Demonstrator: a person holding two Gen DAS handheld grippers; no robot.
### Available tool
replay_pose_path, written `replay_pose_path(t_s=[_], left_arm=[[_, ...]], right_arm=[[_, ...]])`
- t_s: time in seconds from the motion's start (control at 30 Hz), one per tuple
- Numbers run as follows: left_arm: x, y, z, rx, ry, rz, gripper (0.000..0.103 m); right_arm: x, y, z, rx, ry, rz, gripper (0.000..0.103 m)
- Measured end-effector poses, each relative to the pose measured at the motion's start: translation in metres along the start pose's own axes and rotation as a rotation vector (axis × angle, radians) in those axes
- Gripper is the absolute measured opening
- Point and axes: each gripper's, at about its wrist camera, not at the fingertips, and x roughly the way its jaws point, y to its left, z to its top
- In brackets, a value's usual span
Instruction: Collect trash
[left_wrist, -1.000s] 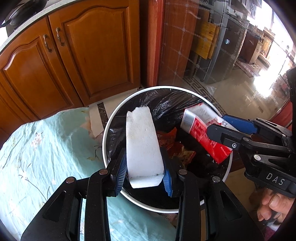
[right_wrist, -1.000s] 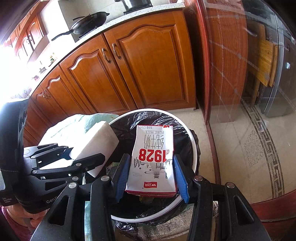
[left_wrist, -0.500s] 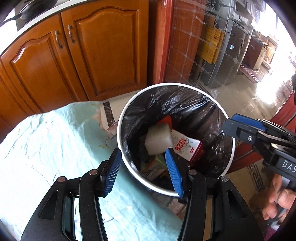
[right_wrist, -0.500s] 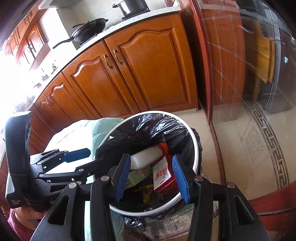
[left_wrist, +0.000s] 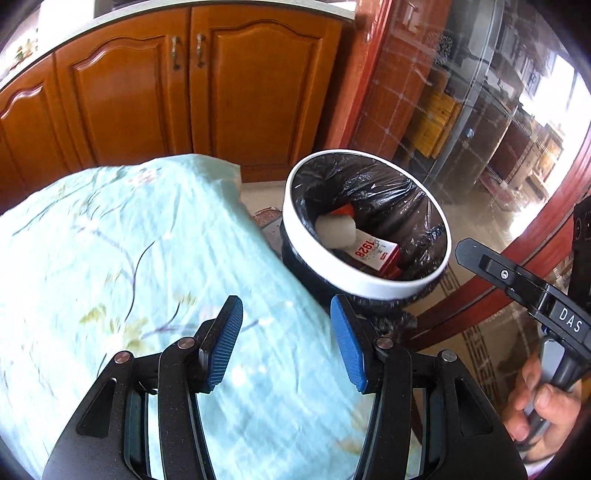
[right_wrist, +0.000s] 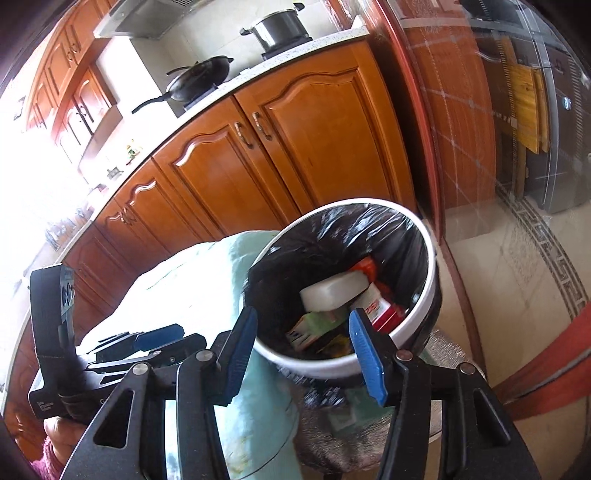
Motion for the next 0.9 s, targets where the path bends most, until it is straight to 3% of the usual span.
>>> replay_pose_path(t_s=[0.1, 0.23, 0.37, 0.43, 0.57, 0.63, 0.77, 0.9], left_arm=[[-0.015, 0.007, -0.016, -0.038, -0.02, -0.005, 0.05], [-0.034, 0.016, -0.035, -0.088, -0.058, -0.011, 0.052], [-0.059, 0.021, -0.055, -0.127, -0.132, -0.002, 0.064], [-0.069, 0.022, -0.066, -0.132, -0.165, 0.009, 0.066], [-0.089, 0.026, -0.091, -0.154, -0.246, 0.052, 0.075], [-0.096, 0.027, -0.102, -0.148, -0.287, 0.088, 0.076], [-0.104, 0.029, -0.122, -0.152, -0.354, 0.161, 0.085], [-0.113, 0.033, -0.139, -0.165, -0.424, 0.217, 0.094]], right_arm=[[-0.01, 0.009, -0.013, 0.002, -0.022, 0.013, 0.055], [-0.023, 0.022, -0.033, 0.002, -0.057, 0.021, 0.065], [-0.037, 0.032, -0.053, 0.0, -0.103, 0.027, 0.066], [-0.044, 0.037, -0.062, -0.004, -0.128, 0.022, 0.073], [-0.061, 0.047, -0.083, -0.023, -0.222, -0.012, 0.083], [-0.07, 0.053, -0.096, -0.049, -0.293, -0.044, 0.094], [-0.082, 0.063, -0.119, -0.106, -0.402, -0.095, 0.099], [-0.089, 0.071, -0.134, -0.138, -0.448, -0.118, 0.102]])
